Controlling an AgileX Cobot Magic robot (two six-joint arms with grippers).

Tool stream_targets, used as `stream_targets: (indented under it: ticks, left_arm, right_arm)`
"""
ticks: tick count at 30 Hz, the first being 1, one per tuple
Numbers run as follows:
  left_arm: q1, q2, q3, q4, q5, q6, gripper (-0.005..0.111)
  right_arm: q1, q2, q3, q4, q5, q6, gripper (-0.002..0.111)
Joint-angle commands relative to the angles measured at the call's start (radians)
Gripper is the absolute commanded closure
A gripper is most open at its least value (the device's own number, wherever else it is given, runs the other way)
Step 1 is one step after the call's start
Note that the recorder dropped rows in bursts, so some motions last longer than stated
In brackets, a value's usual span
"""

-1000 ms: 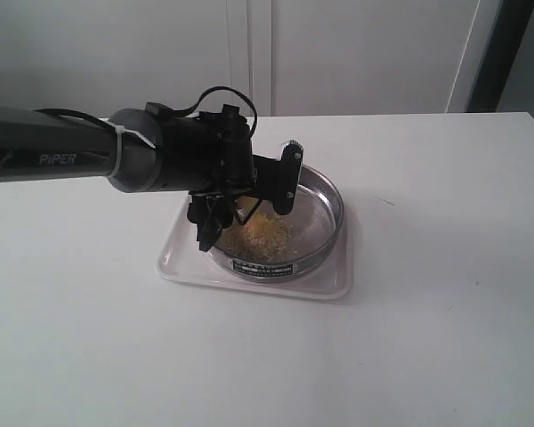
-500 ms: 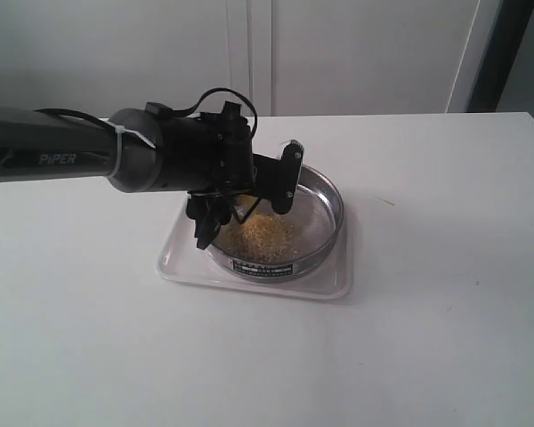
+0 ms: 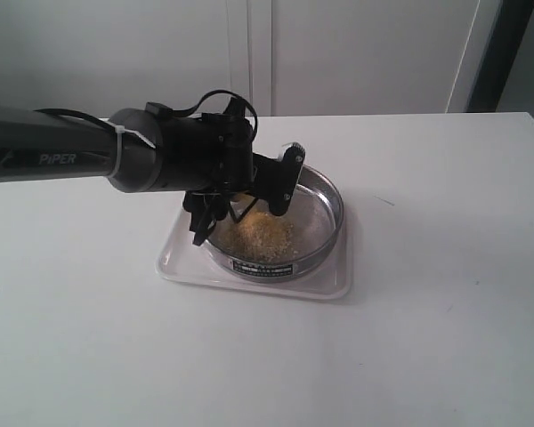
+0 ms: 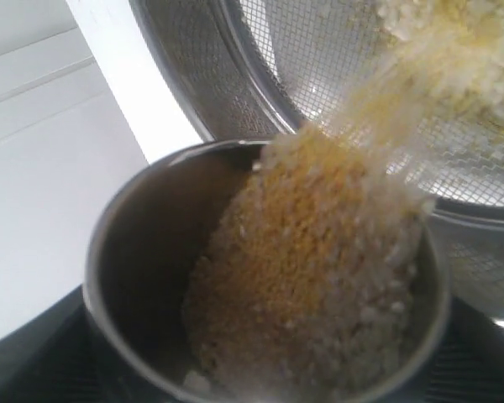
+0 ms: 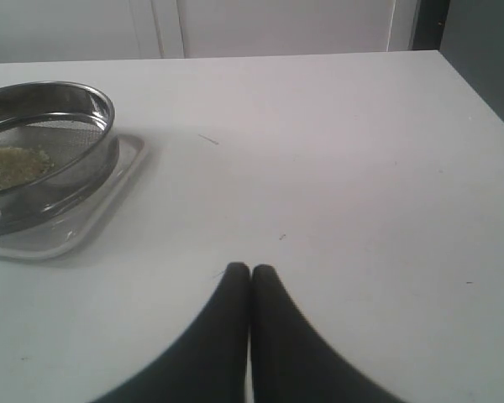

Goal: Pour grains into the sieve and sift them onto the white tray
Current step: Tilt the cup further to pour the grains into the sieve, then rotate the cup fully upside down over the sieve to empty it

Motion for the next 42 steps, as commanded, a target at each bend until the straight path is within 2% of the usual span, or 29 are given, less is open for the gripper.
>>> stream_targets:
  ticks: [1,24,42]
  left_arm:
    - [-0.004,-0.011,-0.010,0.030,0.008,0.035,0.107]
    - [-0.013,-0.011,-0.010,0.101,0.004,0.084,0.107]
    - [-0.013,-0.011,-0.010,0.277,-0.015,0.086,0.107]
  right_arm:
    - [0.002,-0.006,0.006,-0.007,-0.012,-0.001,0.108]
    - [0.002,-0.006,0.006,-0.007,-0.012,-0.001,0.108]
    - [0.002,-0.006,0.006,-0.007,-0.012,-0.001,0.108]
